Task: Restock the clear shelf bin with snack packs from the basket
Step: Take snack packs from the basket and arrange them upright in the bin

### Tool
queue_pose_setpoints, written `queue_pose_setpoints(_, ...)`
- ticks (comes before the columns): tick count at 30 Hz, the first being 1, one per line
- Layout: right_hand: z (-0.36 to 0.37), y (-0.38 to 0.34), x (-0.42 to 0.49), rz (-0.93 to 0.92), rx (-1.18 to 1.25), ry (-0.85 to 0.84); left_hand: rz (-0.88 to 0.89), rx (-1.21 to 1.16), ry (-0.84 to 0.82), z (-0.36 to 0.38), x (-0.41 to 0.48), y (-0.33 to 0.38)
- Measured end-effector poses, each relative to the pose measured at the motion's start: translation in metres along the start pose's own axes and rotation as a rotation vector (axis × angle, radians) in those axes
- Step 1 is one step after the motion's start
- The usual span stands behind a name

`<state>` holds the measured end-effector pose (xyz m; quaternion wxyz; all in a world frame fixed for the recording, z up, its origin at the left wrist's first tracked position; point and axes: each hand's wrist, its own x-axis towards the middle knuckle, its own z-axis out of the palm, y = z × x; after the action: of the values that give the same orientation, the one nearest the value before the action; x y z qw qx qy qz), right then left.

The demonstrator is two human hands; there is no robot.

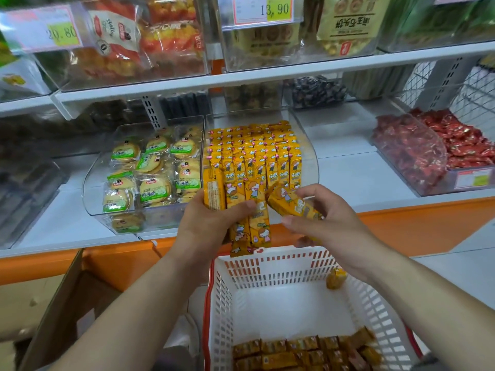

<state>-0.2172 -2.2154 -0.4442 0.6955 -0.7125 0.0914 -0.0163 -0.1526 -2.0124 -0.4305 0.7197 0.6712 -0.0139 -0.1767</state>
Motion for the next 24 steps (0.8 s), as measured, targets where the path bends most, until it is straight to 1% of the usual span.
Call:
queue_pose_setpoints(6,-0.003,-0.003,-0.005,-0.058,-0.068,0.007,0.000,-0.013,0.017,0.001,-0.005,0.005)
queue_pose_setpoints(9,-0.003,-0.003,-0.007,-0.075,-0.062,0.010,0.001,-0.027,0.028,0.002,-0.006,0.007)
queue_pose_setpoints(11,-0.001,-0.004,-0.007,-0.056,0.023,0.027,0.005,-0.019,0.031,0.002,-0.006,0.008)
queue_pose_setpoints(14,0.000,-0.006,-0.006,-0.013,0.246,0.029,0.029,-0.004,0.047,-0.002,-0.005,0.011)
queue_pose_setpoints(16,0.000,-0.010,-0.007,-0.012,0.289,0.012,0.058,0.028,0.079,-0.008,-0.002,0.015)
queue_pose_setpoints(21,0.003,-0.025,0.004,-0.001,0.265,-0.096,0.132,0.083,0.149,-0.026,0.004,0.027)
queue_pose_setpoints(22,0.003,-0.028,0.010,-0.012,0.224,-0.094,0.138,0.099,0.156,-0.030,0.005,0.029)
queue_pose_setpoints(24,0.005,-0.034,0.026,-0.076,0.065,-0.042,0.160,0.138,0.167,-0.039,0.007,0.034)
